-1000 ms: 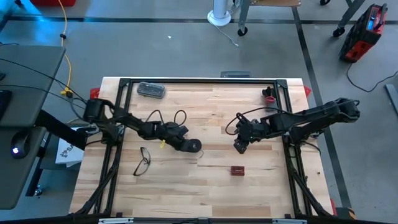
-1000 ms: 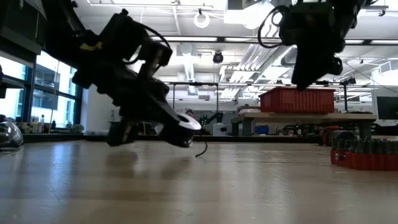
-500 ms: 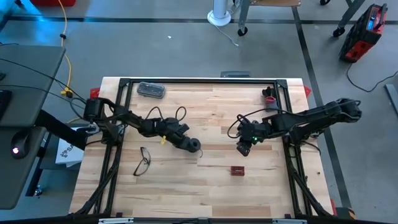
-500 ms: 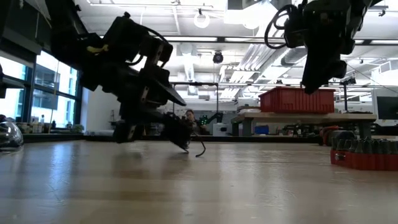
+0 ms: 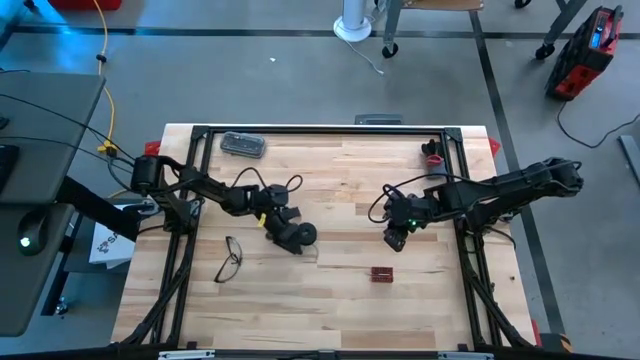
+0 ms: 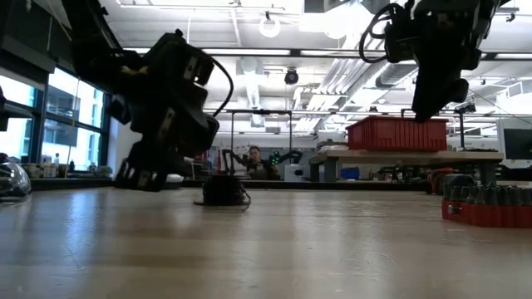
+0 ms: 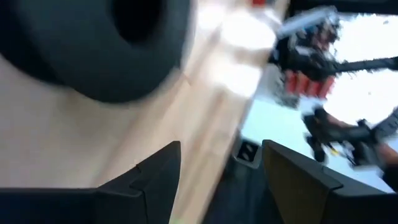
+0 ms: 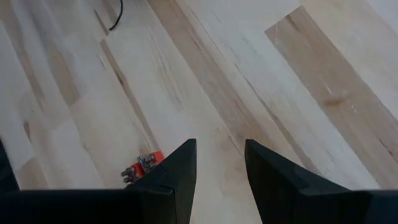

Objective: Coil cords
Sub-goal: Put the spooled black wire in the center, then return to Home Position

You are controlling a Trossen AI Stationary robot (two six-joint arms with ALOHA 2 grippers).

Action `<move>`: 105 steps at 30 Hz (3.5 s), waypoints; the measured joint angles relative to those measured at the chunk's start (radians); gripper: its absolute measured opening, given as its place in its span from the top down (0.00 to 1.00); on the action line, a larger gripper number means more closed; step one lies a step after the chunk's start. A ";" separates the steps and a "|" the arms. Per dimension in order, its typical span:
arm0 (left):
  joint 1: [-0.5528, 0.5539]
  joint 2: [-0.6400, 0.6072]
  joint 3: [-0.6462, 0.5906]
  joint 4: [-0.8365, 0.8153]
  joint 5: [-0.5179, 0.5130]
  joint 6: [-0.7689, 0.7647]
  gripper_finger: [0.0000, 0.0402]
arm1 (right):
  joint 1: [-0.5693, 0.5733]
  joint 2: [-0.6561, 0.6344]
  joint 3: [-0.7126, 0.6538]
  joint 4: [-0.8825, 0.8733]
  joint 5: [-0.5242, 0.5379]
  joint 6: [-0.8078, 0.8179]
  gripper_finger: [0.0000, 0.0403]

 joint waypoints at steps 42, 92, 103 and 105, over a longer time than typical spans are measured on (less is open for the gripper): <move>-0.019 -0.946 -0.517 0.013 -0.757 0.747 1.00 | 0.108 -0.423 -0.484 0.690 0.455 -0.165 1.00; -0.059 -1.699 -0.547 -0.418 -0.791 0.877 1.00 | 0.064 -1.011 -0.811 0.763 0.291 -0.733 1.00; -0.055 -1.697 -0.547 -0.489 -0.756 0.876 1.00 | 0.011 -1.195 -0.811 0.760 0.278 -0.733 1.00; -0.055 -1.697 -0.547 -0.489 -0.755 0.876 1.00 | 0.007 -1.195 -0.812 0.760 0.275 -0.733 1.00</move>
